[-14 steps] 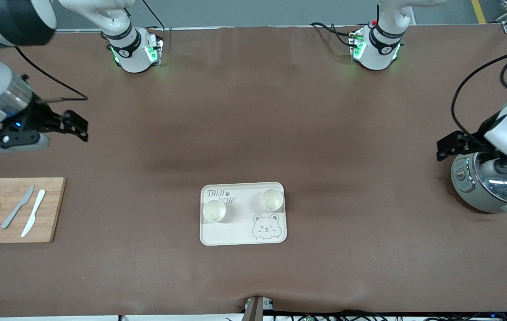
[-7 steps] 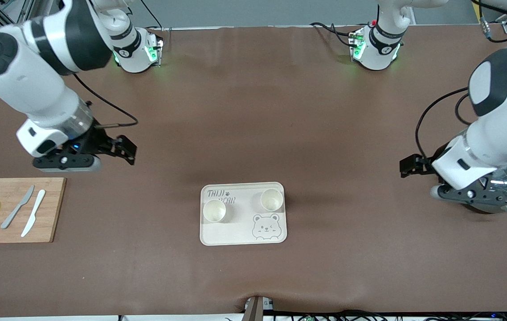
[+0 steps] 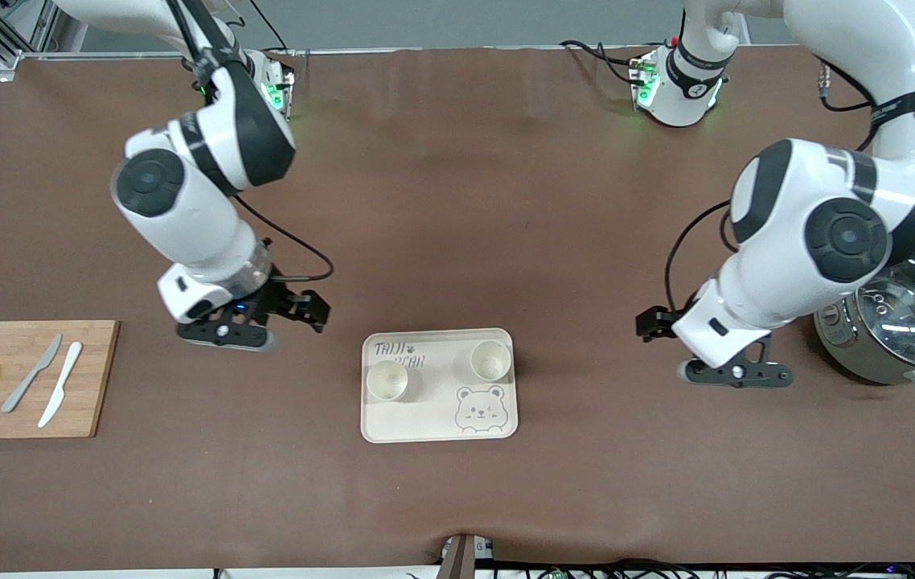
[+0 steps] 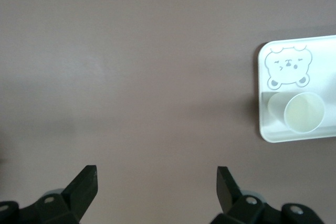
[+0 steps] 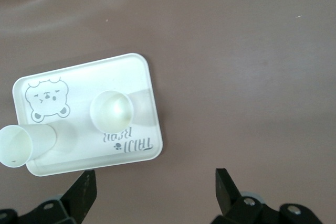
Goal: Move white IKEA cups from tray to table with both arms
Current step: 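Lower both open grippers around the two white cups on the tray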
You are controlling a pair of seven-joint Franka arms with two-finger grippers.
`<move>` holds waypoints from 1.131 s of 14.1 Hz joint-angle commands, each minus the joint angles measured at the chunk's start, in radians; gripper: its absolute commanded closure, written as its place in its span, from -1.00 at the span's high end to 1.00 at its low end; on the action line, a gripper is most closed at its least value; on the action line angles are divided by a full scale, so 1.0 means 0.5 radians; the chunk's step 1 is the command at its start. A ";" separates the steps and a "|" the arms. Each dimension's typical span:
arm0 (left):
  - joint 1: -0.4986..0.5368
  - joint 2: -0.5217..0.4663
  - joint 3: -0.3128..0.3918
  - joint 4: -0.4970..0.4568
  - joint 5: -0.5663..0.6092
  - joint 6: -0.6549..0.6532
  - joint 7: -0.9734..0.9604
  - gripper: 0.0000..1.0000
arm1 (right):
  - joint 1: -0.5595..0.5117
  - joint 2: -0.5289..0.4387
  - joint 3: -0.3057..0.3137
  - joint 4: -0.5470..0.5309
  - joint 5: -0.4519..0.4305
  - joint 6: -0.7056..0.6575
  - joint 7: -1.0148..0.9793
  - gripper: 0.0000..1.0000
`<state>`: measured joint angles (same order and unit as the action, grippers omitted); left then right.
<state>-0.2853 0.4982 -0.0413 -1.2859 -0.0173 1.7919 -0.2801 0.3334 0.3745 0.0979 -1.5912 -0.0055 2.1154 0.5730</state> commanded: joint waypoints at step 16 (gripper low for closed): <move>-0.457 0.464 0.006 0.028 -0.014 0.640 -1.025 1.00 | 0.125 0.625 -0.027 0.145 -0.017 0.583 0.072 1.00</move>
<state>-0.4867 0.7025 -0.0437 -1.2858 -0.0173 2.0774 -0.7473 0.3774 0.6549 0.0935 -1.5519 -0.0062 2.3903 0.5832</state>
